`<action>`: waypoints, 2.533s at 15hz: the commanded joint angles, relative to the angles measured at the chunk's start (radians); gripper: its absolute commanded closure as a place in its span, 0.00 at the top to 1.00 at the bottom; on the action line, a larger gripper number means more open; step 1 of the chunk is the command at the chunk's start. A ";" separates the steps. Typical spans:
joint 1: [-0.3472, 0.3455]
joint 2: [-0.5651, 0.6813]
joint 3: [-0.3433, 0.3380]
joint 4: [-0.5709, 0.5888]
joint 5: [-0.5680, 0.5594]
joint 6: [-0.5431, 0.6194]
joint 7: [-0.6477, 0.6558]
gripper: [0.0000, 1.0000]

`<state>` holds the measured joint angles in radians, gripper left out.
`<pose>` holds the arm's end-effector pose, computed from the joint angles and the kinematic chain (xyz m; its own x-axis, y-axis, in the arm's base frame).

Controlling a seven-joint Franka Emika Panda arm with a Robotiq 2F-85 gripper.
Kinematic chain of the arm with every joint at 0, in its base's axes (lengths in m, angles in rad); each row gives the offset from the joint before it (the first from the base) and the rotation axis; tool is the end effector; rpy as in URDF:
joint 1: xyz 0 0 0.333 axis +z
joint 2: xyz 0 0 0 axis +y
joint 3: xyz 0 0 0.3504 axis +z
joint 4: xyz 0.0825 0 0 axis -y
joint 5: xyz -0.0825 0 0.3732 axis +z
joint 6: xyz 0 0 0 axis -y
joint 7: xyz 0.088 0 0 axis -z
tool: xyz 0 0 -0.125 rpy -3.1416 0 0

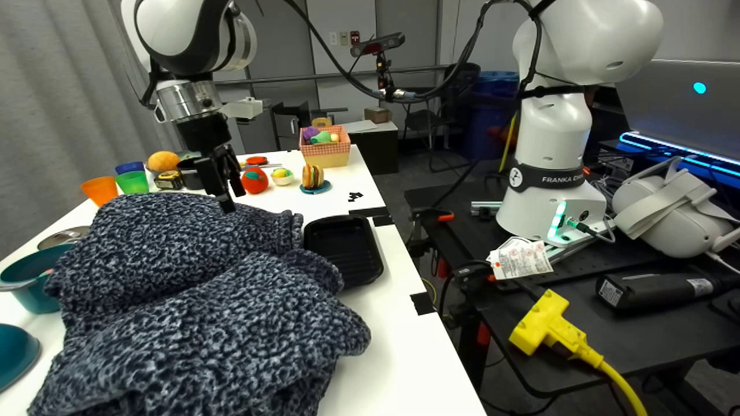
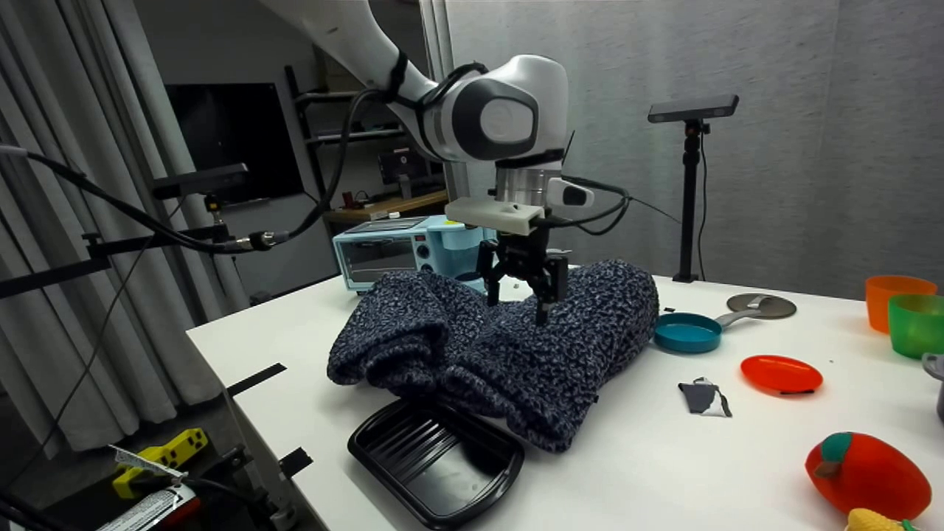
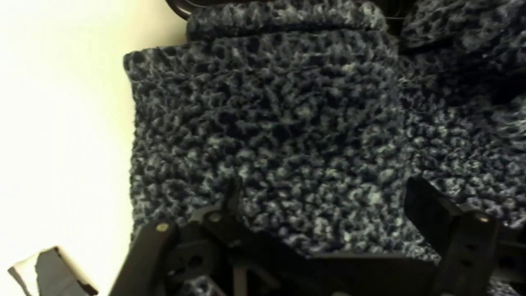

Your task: Straighten the cloth

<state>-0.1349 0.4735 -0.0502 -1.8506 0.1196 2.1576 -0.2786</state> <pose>0.6191 -0.1070 0.2747 0.9893 0.0301 -0.1424 0.0147 -0.9941 -0.1077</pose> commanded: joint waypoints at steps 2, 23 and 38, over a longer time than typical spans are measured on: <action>-0.034 0.063 -0.016 0.076 -0.015 -0.022 0.037 1.00; 0.079 -0.034 0.145 -0.131 0.137 -0.050 0.143 1.00; 0.130 -0.002 0.160 -0.039 0.164 -0.103 0.218 0.19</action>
<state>-0.0341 0.5061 0.1091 -1.9101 0.2837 2.0952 -0.1025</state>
